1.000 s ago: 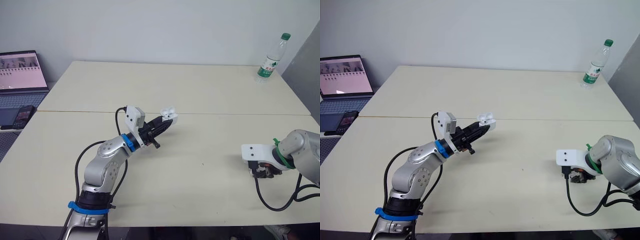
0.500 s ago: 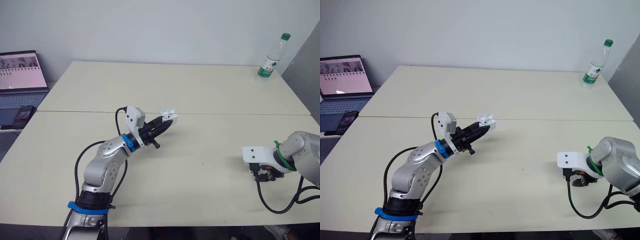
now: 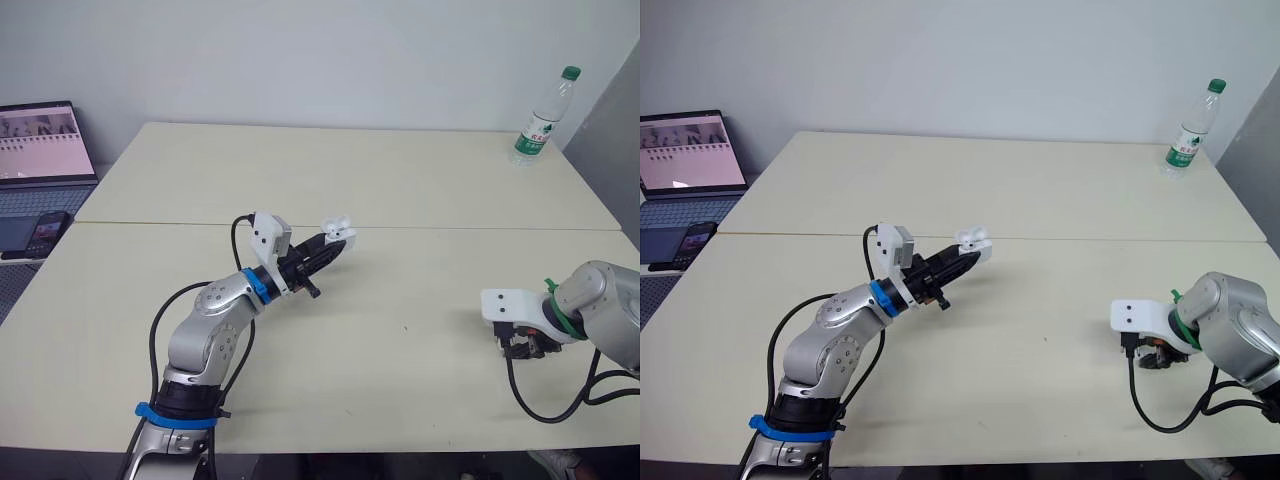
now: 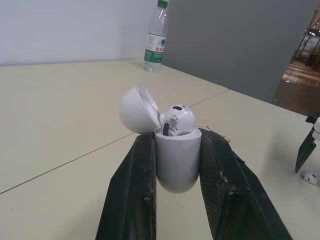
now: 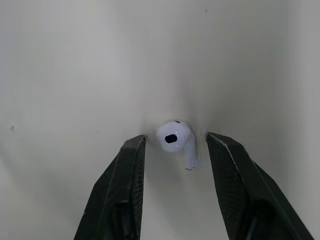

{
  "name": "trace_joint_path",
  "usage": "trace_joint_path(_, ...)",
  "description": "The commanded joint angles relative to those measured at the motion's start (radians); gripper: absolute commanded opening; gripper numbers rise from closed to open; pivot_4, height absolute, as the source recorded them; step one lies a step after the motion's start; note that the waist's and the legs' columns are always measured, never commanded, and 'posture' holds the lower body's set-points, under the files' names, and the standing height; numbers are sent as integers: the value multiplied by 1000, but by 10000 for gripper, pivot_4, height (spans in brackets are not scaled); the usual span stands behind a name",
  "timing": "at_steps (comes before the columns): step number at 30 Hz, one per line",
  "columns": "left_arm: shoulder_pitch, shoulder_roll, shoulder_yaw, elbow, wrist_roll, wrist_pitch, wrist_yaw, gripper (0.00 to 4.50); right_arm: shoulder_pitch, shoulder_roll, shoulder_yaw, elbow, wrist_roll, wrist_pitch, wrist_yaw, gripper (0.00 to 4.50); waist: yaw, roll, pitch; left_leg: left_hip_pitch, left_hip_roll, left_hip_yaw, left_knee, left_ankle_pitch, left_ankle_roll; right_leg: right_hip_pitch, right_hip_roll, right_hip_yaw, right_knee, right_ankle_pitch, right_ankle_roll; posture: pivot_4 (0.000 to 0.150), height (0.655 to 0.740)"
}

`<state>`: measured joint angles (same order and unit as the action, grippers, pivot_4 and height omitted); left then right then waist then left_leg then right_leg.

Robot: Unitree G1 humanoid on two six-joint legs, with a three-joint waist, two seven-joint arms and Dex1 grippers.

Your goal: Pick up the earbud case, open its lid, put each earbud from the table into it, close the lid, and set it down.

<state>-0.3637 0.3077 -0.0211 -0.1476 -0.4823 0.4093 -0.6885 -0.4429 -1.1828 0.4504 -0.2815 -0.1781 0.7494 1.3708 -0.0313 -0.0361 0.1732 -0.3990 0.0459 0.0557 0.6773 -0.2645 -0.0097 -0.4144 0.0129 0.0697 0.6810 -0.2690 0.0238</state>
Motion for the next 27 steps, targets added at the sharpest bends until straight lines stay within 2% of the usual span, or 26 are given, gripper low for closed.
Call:
trace_joint_path(1, -3, 1, -1, -34, 2, -15, -3, 7826, -18, -3, -25, -18, -3, 1, -1, 19464, 0, 0, 0, 0, 0, 0, 0, 0, 0, 0, 0, 0, 0, 0, 0, 1500, 7362)
trace_joint_path(9, 2, 3, 0, -39, 0, -14, -1, 7826, -16, -3, -23, -22, -2, 1, 5, 19464, 0, 0, 0, 0, 0, 0, 0, 0, 0, 0, 0, 0, 0, 0, 0, 1500, 7362)
trace_joint_path(12, 2, 3, 0, -38, -1, -13, -1, 7826, -16, -3, -23, -24, -2, 1, 6, 13355, 0, 0, 0, 0, 0, 0, 0, 0, 0, 0, 0, 0, 0, 0, 0, 1500, 7362)
trace_joint_path(15, 3, 3, -1, -39, -1, -13, -2, 7826, -13, -3, -24, -27, -1, 2, 5, 3907, 0, 0, 0, 0, 0, 0, 0, 0, 0, 0, 0, 0, 0, 0, 0, 1500, 7362)
trace_joint_path(27, 1, 3, -4, -36, 0, -12, -4, 7826, -7, 1, -55, -46, 17, 19, -17, 3972, 0, 0, 0, 0, 0, 0, 0, 0, 0, 0, 0, 0, 0, 0, 0, 1500, 7362)
